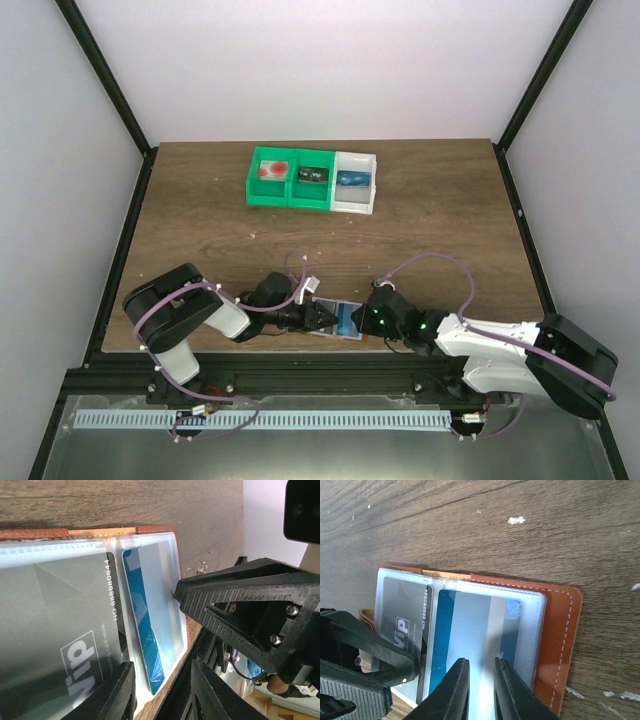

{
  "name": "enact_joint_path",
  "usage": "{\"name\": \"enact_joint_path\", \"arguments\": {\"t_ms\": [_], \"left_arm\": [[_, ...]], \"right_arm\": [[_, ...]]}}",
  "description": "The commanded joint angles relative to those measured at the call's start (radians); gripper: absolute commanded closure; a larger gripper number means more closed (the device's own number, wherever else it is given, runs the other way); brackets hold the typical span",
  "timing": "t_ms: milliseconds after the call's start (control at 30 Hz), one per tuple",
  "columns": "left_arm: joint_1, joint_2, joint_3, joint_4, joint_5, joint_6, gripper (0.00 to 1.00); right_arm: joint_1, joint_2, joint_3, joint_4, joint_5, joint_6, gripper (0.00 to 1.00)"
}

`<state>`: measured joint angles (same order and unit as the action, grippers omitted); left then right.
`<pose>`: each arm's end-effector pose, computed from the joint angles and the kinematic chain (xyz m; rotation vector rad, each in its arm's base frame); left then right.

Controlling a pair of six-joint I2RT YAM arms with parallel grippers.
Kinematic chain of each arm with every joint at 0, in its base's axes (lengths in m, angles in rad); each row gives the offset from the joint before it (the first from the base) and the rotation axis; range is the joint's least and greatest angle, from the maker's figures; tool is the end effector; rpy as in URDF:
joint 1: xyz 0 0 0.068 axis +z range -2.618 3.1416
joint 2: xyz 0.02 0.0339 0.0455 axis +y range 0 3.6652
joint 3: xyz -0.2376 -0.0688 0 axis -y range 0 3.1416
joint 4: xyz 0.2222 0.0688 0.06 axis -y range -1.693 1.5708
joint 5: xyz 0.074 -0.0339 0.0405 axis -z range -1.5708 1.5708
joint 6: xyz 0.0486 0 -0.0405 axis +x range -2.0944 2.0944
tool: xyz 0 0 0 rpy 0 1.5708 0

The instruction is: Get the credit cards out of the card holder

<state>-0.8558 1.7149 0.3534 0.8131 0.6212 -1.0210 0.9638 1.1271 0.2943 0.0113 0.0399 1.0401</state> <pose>0.1464 -0.2117 0.0846 0.2436 2.5420 -1.6139 0.1130 0.1594 0.1143 0.1188 2.5807 0.8281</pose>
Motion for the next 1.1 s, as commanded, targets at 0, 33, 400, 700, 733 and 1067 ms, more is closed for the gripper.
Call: {"name": "enact_joint_path", "arguments": {"t_ms": [0, 33, 400, 700, 733, 1067], "left_arm": [[0.004, -0.006, 0.01, -0.008, -0.015, 0.018, 0.66], [0.004, -0.006, 0.009, -0.009, -0.015, 0.016, 0.67], [0.003, -0.003, 0.01, -0.002, -0.015, 0.01, 0.67], [-0.024, 0.022, 0.032, 0.017, -0.008, -0.024, 0.68], [-0.025, 0.024, 0.033, 0.026, -0.005, -0.032, 0.69], [-0.029, 0.013, 0.023, 0.033, -0.02, -0.067, 0.7]], "right_arm": [[0.005, -0.009, 0.015, -0.042, 0.048, -0.005, 0.84], [0.006, -0.014, 0.019, -0.047, 0.054, -0.007, 0.84], [0.005, 0.005, 0.018, -0.053, 0.041, -0.003, 0.84], [0.005, 0.033, -0.003, -0.006, 0.004, 0.006, 0.84], [0.006, 0.036, -0.004, -0.005, 0.003, 0.006, 0.84], [0.006, 0.035, -0.015, 0.011, -0.009, 0.012, 0.84]]}}
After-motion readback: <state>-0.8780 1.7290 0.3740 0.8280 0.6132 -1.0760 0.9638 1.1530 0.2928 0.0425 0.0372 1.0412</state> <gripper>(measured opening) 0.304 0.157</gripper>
